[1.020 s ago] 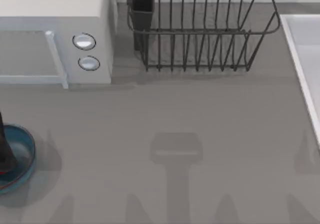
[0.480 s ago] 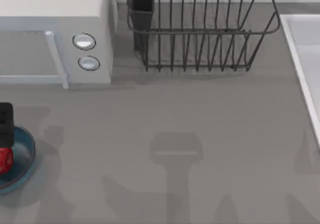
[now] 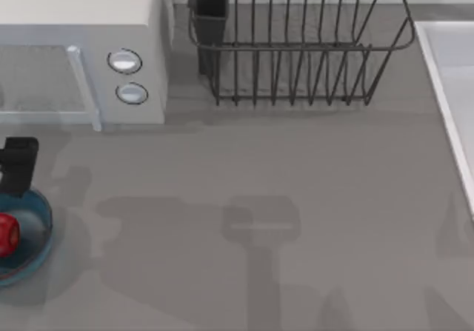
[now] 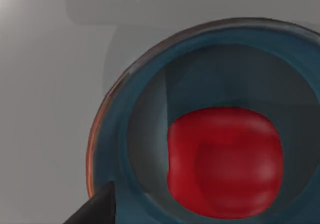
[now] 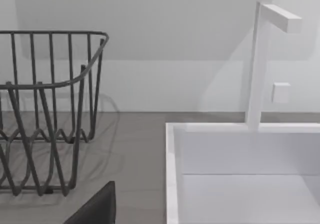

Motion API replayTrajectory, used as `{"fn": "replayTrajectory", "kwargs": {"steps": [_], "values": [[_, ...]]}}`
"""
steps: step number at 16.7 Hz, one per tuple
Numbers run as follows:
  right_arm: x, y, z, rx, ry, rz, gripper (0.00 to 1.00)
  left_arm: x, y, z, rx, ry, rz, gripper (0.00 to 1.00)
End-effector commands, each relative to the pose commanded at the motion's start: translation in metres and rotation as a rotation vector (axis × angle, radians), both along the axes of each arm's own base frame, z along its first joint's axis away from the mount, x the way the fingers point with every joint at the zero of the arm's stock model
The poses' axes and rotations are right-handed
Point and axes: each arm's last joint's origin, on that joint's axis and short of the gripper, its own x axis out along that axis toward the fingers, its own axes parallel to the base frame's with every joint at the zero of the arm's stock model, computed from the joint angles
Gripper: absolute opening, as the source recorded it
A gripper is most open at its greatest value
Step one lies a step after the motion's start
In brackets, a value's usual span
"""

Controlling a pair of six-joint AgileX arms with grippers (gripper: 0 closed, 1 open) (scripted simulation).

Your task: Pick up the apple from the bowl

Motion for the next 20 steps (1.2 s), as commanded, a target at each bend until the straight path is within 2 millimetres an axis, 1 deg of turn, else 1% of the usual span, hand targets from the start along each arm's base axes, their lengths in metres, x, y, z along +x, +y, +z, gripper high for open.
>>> {"fn": "replayTrajectory", "kwargs": {"steps": [2,4,9,11,13,16,18,20], "values": [[0.0,0.0,0.0,0.0,0.0,0.0,1.0,0.013,0.002,-0.007,-0.005,0.081,-0.001,1.0],[0.0,0.0,0.0,0.0,0.0,0.0,1.0,0.02,0.003,-0.011,-0.007,0.121,-0.002,1.0],[0.0,0.0,0.0,0.0,0.0,0.0,1.0,0.02,0.002,-0.011,-0.007,0.124,-0.006,1.0],[0.0,0.0,0.0,0.0,0.0,0.0,1.0,0.02,0.002,-0.016,-0.008,0.127,-0.006,1.0],[0.0,0.0,0.0,0.0,0.0,0.0,1.0,0.022,0.002,-0.032,-0.008,0.131,-0.005,1.0],[0.0,0.0,0.0,0.0,0.0,0.0,1.0,0.026,0.003,-0.067,-0.007,0.113,-0.004,1.0],[0.0,0.0,0.0,0.0,0.0,0.0,1.0,0.025,0.003,-0.089,-0.006,0.108,-0.002,1.0],[0.0,0.0,0.0,0.0,0.0,0.0,1.0,0.022,0.003,-0.105,-0.007,0.12,-0.002,1.0]]}}
